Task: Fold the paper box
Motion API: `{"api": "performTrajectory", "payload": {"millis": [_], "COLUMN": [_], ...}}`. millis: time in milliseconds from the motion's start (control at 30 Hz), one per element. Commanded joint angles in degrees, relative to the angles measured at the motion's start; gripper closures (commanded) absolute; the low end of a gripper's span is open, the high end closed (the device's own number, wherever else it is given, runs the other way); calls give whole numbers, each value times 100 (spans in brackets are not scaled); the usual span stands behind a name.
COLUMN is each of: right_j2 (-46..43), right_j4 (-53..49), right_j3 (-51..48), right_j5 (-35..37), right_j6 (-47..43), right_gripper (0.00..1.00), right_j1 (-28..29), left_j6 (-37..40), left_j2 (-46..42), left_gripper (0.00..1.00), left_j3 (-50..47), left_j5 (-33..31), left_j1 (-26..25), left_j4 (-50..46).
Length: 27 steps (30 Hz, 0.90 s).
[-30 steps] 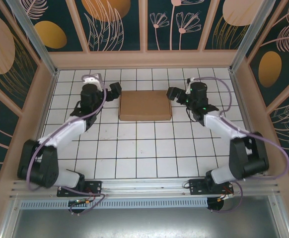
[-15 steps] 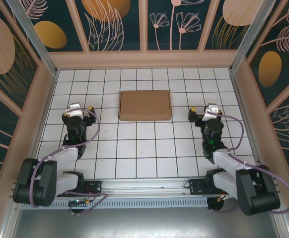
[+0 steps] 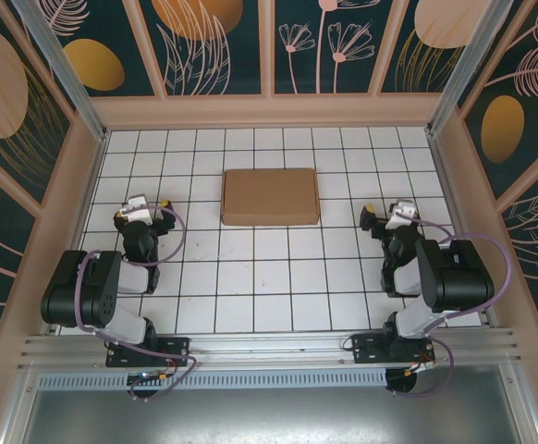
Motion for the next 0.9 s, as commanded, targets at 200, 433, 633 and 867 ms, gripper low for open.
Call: {"api": "performTrajectory", "payload": {"millis": [200, 433, 633, 867], "right_j2": [-50, -41, -49, -42], "right_j4": [-67, -45, -42, -40], "right_j3": [273, 261, 261, 261], "right_j5": [-437, -341, -341, -341], "right_j6": [146, 103, 102, 102], "right_gripper": [1, 1, 1, 1], "right_j1": [-172, -105, -107, -103], "left_j6": [57, 75, 74, 75], "left_j2": [8, -31, -30, -29], "left_gripper": [1, 1, 1, 1], "left_j3": [118, 39, 43, 47], "left_j5": [261, 268, 264, 264], "left_j1": [53, 53, 53, 53], "left_j4": [271, 379, 381, 376]}}
